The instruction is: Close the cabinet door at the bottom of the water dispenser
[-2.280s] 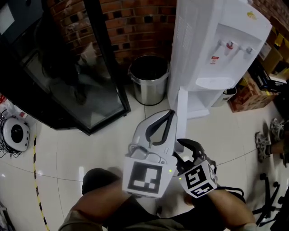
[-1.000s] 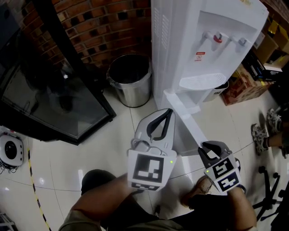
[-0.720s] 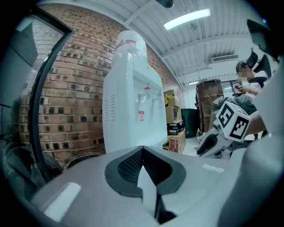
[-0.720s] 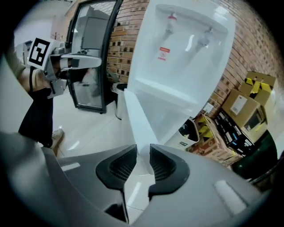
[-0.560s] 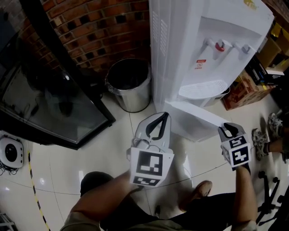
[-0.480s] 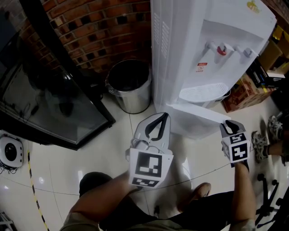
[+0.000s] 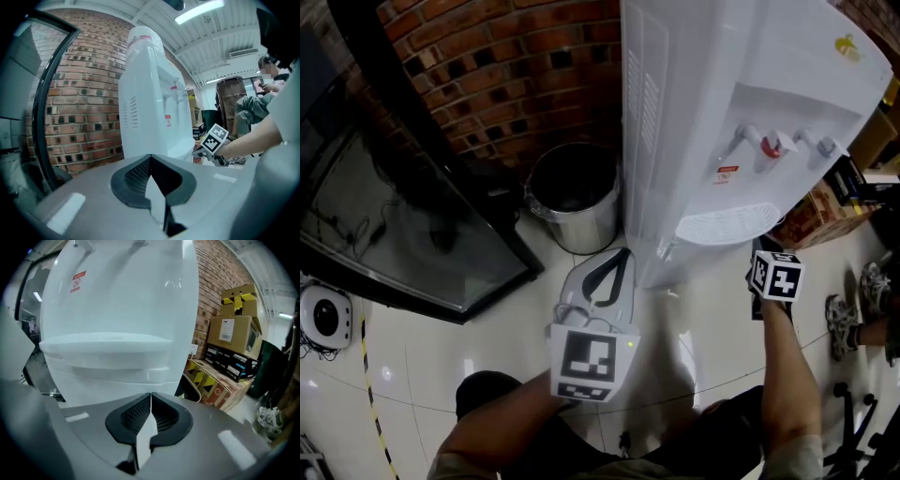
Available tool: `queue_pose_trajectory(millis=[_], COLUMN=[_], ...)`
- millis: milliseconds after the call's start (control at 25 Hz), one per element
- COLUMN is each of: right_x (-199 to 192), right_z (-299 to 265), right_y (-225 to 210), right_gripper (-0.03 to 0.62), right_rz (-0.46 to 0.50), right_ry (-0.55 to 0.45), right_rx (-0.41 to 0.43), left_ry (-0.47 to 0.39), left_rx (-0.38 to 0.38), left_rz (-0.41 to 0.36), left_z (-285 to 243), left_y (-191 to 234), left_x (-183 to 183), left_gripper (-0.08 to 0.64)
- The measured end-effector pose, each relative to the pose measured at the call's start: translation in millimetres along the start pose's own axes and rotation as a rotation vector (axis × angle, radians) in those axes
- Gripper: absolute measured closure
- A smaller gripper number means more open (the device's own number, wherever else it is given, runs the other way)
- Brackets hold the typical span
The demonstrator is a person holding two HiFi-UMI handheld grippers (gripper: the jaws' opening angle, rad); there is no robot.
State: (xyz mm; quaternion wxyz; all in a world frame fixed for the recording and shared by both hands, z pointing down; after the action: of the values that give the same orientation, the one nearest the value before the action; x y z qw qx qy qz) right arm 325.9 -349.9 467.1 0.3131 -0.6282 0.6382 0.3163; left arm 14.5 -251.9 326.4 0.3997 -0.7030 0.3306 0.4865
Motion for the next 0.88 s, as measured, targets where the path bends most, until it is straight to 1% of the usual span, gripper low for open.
queue_pose_trajectory(millis=[200,320,400,520,600,720,800,880], right_x=[0.0,1.6,9.2,23.9,33.9,44.2,48.2,47.4], right_z=[6.6,30.3,53.5,102.0,143.7,205.1,241.5,272.7], right_y=[-0.5,4.1,17.8,43.7,57.0,74.8,86.7,95.7], right_gripper=[0.577,0.577,0.577,0.577,0.577,0.578,0.578,0.578], right_rz=[0.01,0.031,0.055,0.085,0.084,0.042,0.005,-0.024], right_ry=[-0.012,-0.034,-0.078,-0.17,-0.244,-0.346,-0.397,-0.432], right_rx=[0.003,0.001,0.024,0.078,0.106,0.146,0.175,0.194], left_ry=[-0.022,-0.049,-0.071,-0.103,-0.117,-0.116,-0.115,-0.144], left_rx=[-0.031,-0.053,-0.057,-0.062,-0.075,-0.09,-0.099,-0.097], left_rz=[0.032,0.051,0.066,0.079,0.067,0.037,0.033,0.025], left_z=[4.7,12.3,21.0,36.4,45.6,62.3,78.4,98.4], left_y=[-4.3,-11.8,-13.3,-19.7,-29.9,-46.4,-53.6,-56.5], left_x=[7.5,15.3,23.5,33.4,34.7,27.6,26.1,34.0], left_gripper=[0.56,0.56,0.56,0.56,0.56,0.56,0.56,0.56])
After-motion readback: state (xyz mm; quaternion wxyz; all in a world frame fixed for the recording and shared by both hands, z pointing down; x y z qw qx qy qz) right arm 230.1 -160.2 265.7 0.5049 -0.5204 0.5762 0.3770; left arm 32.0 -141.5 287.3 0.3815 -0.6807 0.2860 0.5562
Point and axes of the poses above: the fingertips, and each gripper's own axes: z backward along the fingers, y to its left, x out of its top, the point moved 1 cm from there along z, backward along the fingers, and after that the axes turned 9 degrees about -z, right-handed, at the moved point
